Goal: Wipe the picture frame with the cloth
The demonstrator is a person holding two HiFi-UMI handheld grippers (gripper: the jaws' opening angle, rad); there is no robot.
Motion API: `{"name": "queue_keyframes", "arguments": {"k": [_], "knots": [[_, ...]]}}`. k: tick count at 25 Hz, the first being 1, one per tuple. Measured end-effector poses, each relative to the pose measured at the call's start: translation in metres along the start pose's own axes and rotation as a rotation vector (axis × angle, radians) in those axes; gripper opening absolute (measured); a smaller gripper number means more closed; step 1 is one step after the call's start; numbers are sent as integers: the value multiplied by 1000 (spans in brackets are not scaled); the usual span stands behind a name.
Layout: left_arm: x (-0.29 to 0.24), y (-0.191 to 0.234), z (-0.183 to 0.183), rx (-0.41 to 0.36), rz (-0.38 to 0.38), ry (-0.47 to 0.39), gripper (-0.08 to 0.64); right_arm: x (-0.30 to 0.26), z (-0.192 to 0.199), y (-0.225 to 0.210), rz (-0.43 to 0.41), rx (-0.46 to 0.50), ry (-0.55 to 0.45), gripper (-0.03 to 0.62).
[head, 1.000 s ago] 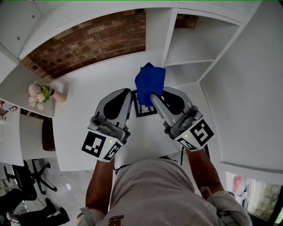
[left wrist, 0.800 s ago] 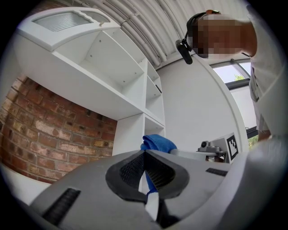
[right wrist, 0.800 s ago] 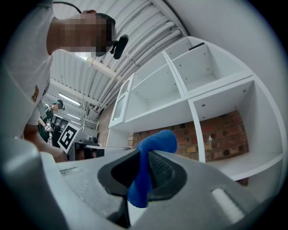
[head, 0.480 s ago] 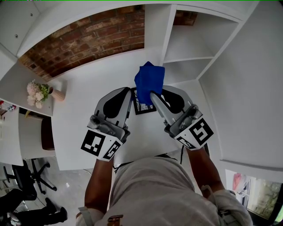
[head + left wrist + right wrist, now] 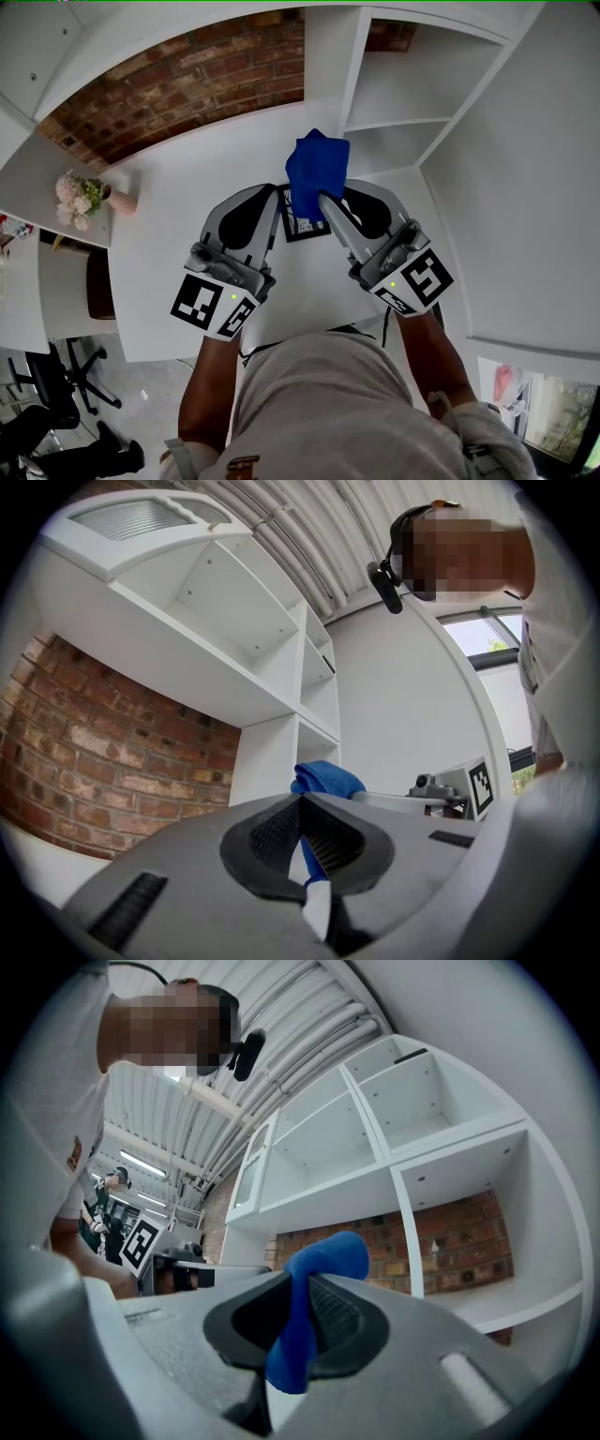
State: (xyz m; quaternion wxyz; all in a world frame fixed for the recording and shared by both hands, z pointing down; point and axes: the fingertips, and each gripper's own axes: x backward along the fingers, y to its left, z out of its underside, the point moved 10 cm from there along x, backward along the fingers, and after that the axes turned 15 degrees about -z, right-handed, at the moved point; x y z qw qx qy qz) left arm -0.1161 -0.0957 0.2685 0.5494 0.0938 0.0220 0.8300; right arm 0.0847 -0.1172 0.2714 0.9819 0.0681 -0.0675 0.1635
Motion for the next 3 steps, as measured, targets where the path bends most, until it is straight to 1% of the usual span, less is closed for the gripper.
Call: {"name": "queue_keyframes", "arguments": {"k": [3], "knots": [[0,1,0,1,2,0,0,0,1,0,4,0,2,46]]}}
